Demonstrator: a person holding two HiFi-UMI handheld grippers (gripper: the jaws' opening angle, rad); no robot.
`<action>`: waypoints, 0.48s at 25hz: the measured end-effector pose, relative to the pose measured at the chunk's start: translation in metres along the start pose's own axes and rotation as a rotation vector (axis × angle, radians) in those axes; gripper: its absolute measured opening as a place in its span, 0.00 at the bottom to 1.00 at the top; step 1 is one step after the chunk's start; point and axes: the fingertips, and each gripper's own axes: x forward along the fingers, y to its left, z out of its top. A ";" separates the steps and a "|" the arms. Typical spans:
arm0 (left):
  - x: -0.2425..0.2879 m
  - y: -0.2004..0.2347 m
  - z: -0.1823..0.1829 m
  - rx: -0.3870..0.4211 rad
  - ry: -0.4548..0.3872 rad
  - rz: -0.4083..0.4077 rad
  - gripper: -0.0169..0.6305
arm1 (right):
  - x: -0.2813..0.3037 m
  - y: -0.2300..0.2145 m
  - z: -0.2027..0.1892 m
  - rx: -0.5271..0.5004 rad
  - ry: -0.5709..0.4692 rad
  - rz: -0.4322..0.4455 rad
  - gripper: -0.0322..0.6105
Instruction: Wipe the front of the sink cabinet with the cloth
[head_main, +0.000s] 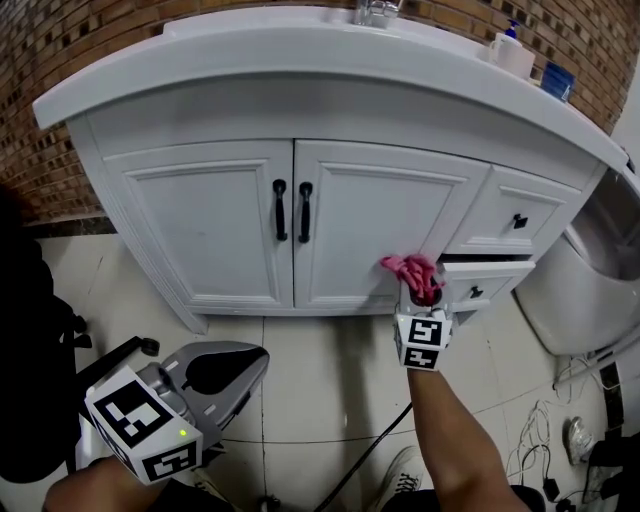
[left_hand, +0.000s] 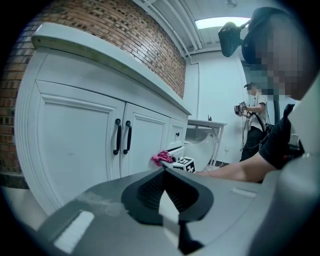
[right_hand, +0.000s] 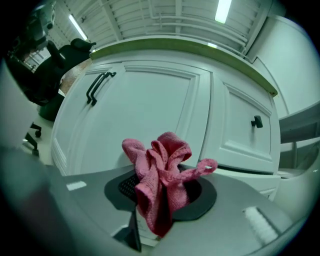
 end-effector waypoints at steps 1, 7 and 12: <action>-0.001 0.000 0.001 -0.001 -0.001 0.000 0.03 | 0.000 0.002 -0.007 -0.003 0.018 0.005 0.27; -0.003 0.003 0.001 -0.007 -0.003 -0.001 0.03 | 0.003 0.017 -0.041 -0.020 0.098 0.030 0.27; -0.005 0.005 0.000 -0.015 -0.005 0.001 0.03 | 0.006 0.029 -0.061 -0.021 0.151 0.062 0.27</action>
